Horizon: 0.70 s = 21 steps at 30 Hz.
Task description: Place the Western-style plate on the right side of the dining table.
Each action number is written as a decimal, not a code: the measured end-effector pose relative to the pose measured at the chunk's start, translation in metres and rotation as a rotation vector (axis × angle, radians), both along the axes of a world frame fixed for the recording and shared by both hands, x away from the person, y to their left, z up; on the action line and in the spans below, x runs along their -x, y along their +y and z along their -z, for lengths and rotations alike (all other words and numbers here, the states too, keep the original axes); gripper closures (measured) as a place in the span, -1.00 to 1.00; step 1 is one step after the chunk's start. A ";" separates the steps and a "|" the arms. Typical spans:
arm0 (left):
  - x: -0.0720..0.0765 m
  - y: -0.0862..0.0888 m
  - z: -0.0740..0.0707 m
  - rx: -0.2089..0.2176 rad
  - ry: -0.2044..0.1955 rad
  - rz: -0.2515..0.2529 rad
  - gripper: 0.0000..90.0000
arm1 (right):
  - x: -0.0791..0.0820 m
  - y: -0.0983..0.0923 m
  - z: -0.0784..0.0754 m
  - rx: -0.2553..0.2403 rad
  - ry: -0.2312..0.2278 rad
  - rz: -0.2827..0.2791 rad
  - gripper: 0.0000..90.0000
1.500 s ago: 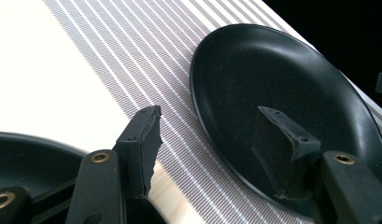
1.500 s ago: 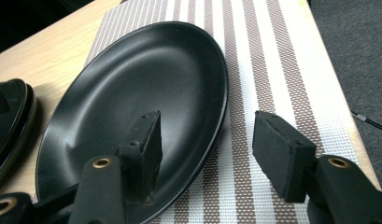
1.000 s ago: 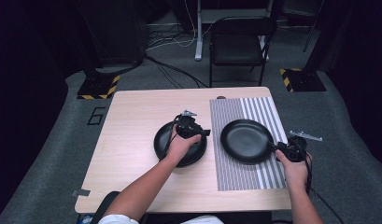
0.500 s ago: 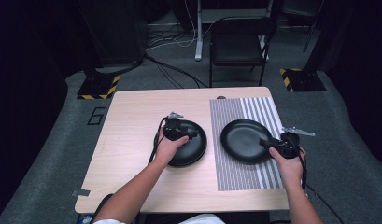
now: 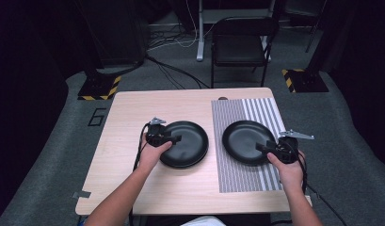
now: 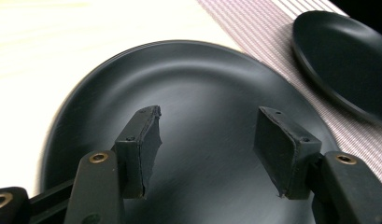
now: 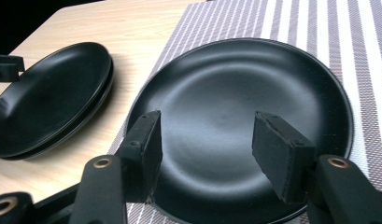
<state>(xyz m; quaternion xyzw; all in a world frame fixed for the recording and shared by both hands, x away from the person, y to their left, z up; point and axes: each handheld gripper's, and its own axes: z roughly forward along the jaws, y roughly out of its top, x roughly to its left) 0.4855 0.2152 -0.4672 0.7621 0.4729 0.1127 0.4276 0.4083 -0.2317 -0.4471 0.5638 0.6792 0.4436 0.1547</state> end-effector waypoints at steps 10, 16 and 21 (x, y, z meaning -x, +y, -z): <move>0.014 0.024 0.005 -0.019 -0.021 -0.020 -0.09 | 0.007 0.021 0.001 0.027 -0.001 -0.082 -0.07; 0.019 0.036 0.008 -0.027 -0.026 -0.044 -0.09 | 0.007 0.036 0.007 0.053 -0.003 -0.146 -0.07; 0.026 0.049 0.015 -0.043 -0.041 -0.070 -0.07 | 0.006 0.051 0.014 0.067 -0.021 -0.218 -0.07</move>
